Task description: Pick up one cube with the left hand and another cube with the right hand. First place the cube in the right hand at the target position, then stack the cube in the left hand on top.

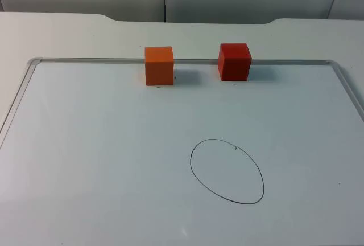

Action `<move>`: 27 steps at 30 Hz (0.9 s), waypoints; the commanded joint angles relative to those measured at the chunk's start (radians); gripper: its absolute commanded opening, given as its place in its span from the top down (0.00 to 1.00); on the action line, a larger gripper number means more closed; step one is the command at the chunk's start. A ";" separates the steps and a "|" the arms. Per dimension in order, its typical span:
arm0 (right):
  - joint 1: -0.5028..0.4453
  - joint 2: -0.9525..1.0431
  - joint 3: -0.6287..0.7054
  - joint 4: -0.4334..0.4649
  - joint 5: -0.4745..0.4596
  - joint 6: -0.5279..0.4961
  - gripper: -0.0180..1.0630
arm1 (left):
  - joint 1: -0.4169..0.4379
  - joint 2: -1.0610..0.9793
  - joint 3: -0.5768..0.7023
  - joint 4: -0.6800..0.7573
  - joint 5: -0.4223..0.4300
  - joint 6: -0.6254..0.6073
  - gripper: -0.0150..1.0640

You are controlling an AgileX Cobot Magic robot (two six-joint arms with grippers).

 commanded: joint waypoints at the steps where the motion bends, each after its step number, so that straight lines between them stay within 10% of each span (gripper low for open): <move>1: -0.009 -0.003 0.001 -0.004 -0.009 -0.004 0.01 | 0.005 -0.004 0.002 -0.002 -0.010 -0.005 0.02; 13: -0.009 0.380 -0.205 0.269 -0.153 -0.338 0.03 | 0.005 -0.004 0.002 -0.002 -0.010 -0.005 0.02; 27: 0.090 1.074 -0.632 0.375 -0.216 -0.432 0.08 | 0.005 -0.004 0.002 -0.002 -0.010 -0.005 0.02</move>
